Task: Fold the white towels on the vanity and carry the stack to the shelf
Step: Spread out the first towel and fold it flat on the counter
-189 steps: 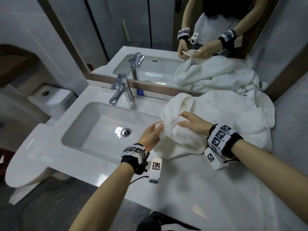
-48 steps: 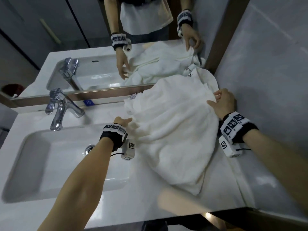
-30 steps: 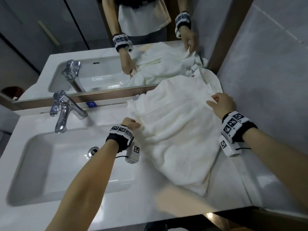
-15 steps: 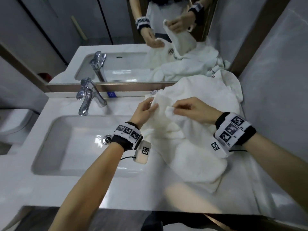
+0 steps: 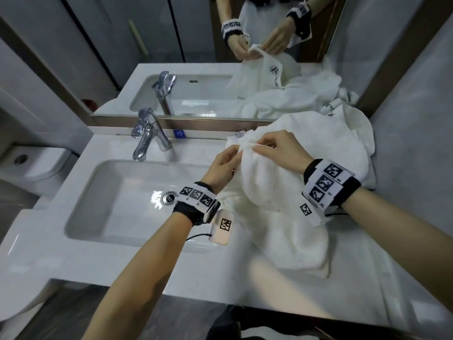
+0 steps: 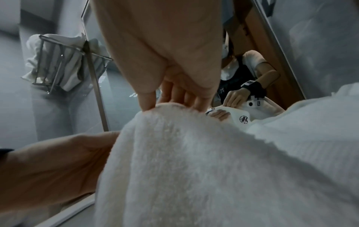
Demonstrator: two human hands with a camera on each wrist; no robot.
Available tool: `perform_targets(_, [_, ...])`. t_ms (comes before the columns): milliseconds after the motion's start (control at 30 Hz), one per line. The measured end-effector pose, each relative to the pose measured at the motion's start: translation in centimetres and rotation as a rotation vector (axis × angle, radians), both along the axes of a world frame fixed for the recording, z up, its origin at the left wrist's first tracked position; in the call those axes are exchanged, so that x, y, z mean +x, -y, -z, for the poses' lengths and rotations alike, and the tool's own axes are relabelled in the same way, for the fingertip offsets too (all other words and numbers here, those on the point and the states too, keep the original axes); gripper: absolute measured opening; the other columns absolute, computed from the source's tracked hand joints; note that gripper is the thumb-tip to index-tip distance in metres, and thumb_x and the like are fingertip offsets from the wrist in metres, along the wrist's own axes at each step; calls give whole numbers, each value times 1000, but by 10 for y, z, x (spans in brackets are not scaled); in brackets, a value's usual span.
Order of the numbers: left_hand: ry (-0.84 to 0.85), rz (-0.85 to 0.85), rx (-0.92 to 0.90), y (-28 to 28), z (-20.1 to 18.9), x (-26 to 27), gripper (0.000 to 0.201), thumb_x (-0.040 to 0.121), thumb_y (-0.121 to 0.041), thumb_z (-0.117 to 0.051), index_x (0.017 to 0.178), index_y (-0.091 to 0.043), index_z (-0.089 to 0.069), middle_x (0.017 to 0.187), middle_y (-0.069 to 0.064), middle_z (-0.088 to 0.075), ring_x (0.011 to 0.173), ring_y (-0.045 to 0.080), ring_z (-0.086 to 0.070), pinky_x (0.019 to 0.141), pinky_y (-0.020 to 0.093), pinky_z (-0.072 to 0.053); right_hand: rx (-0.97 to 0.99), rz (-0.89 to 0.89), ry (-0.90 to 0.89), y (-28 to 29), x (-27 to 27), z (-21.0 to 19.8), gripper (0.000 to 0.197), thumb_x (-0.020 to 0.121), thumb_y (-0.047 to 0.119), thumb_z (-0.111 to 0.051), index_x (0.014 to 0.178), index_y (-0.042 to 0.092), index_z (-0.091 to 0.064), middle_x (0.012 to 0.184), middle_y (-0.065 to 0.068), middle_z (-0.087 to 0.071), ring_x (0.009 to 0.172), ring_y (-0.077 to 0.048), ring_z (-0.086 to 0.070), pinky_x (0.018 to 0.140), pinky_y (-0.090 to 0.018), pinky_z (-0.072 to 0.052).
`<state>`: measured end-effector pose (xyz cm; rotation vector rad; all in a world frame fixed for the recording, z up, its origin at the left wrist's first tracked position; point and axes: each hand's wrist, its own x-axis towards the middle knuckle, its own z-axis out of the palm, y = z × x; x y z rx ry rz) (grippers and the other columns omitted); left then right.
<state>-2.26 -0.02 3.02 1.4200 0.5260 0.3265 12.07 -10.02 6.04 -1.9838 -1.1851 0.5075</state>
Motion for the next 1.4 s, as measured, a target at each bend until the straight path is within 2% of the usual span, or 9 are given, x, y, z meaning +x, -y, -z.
perform_targets(133, [-27, -34, -31, 5, 0, 3, 20, 101, -23, -41, 97, -13, -58, 86, 6, -54, 78, 17, -47, 67, 29, -35, -17, 70, -10, -3, -2, 3, 20, 88, 27, -63, 91, 10, -71, 89, 1, -69, 87, -10, -60, 73, -18, -38])
perform_targets(367, [-96, -73, 90, 15, 3, 11, 15, 98, -14, -44, 108, -5, -51, 103, 14, -55, 95, 24, -53, 84, 39, -44, -7, 146, -113, -1, -4, 12, 19, 84, 28, -67, 89, 9, -64, 86, -1, -65, 82, -11, -57, 64, -16, -39])
perform_targets(567, [-81, -179, 240, 3, -7, 11, 15, 98, -10, -36, 94, -12, -50, 93, 3, -53, 86, 13, -49, 79, 28, -42, -269, -72, 97, 16, 10, 17, 39, 84, 45, -63, 92, 7, -67, 120, 2, -50, 119, -18, -37, 105, -34, -31])
perform_targets(700, [-50, -197, 270, -14, -28, 10, 20, 98, -18, -35, 83, -20, -47, 85, -5, -48, 81, 8, -46, 73, 23, -39, -316, -120, 172, 26, 18, 15, 47, 83, 48, -62, 74, 2, -65, 86, 2, -51, 100, -20, -47, 95, -38, -34])
perform_targets(867, [22, -296, 276, -35, -44, 14, 22, 97, -17, -32, 82, -18, -48, 85, -2, -46, 80, 9, -42, 73, 24, -35, -300, -94, 23, 44, 23, 19, 43, 73, 42, -75, 54, 17, -45, 88, -7, -52, 86, -26, -54, 82, -38, -41])
perform_targets(1000, [-23, -324, 312, -49, -43, 17, 21, 99, -21, -33, 83, -18, -47, 84, -3, -44, 84, 12, -41, 74, 27, -33, -351, -107, 2, 58, 27, 23, 45, 66, 43, -81, 60, 18, -44, 93, -12, -57, 90, -31, -57, 86, -43, -44])
perform_targets(1167, [-64, -468, 269, -76, -38, 21, 33, 99, -18, -32, 66, -21, -34, 68, -4, -30, 64, 8, -30, 59, 22, -25, -492, -110, -2, 82, 48, 27, 52, 62, 49, -79, 84, 7, -60, 99, -15, -60, 89, -31, -62, 89, -48, -49])
perform_targets(1333, [-187, -466, 325, -84, -24, 34, 20, 97, -18, -34, 80, -12, -44, 74, 0, -41, 78, 17, -40, 68, 27, -32, -508, -46, 117, 105, 58, 36, 72, 50, 65, -75, 110, 30, -53, 114, 5, -44, 98, -18, -52, 93, -35, -45])
perform_targets(1400, [-235, -474, 337, -90, -16, 37, 26, 97, -19, -34, 93, 0, -51, 87, 17, -53, 88, 24, -44, 78, 35, -36, -433, -69, 89, 117, 62, 38, 54, 50, 64, -75, 98, 53, -54, 123, 7, -47, 107, -13, -49, 98, -33, -42])
